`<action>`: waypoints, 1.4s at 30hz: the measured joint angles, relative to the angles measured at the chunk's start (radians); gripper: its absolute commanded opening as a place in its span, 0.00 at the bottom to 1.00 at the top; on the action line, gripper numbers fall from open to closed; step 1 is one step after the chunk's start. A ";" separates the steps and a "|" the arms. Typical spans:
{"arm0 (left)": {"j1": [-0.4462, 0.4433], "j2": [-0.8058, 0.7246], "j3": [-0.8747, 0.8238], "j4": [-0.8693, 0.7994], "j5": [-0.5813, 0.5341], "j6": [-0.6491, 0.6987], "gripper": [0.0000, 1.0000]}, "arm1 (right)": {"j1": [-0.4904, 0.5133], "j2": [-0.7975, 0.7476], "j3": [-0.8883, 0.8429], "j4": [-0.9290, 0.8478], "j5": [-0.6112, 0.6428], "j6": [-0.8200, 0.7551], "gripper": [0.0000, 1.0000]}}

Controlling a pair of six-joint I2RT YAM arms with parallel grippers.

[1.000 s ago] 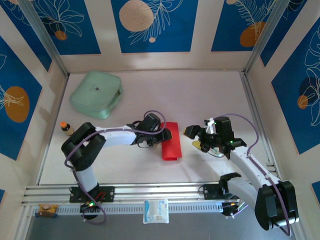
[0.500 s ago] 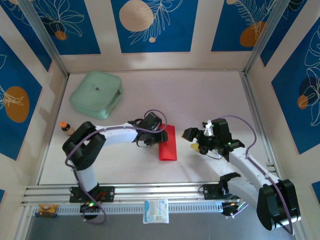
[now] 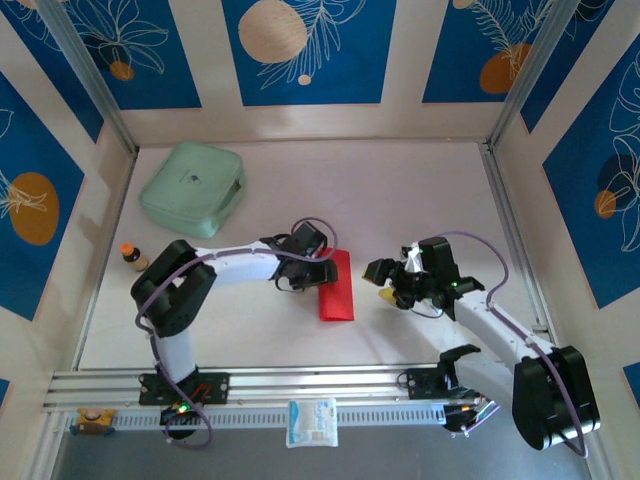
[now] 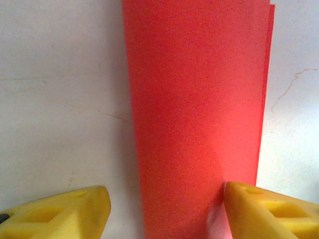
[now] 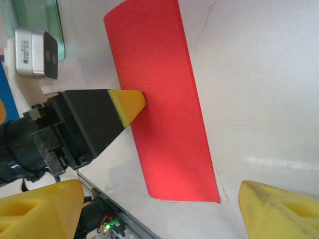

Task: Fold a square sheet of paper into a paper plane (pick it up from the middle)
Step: First fold the square sheet of paper in half at the center of the table, then hold the square sheet of paper at the center of the table.

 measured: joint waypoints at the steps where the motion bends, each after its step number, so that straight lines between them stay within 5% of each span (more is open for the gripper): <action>1: 0.000 0.004 0.007 -0.010 0.000 0.003 0.67 | 0.000 0.005 0.000 0.000 0.001 -0.001 0.76; 14: 0.000 0.054 0.090 -0.120 -0.001 0.029 0.68 | 0.011 0.048 0.001 -0.001 0.003 -0.004 0.74; 31: 0.000 0.065 0.106 -0.140 0.000 0.029 0.67 | 0.017 0.148 0.035 0.016 -0.024 -0.047 0.26; 42: 0.000 0.070 0.112 -0.151 0.000 0.055 0.66 | 0.046 0.265 0.109 0.023 -0.029 -0.056 0.25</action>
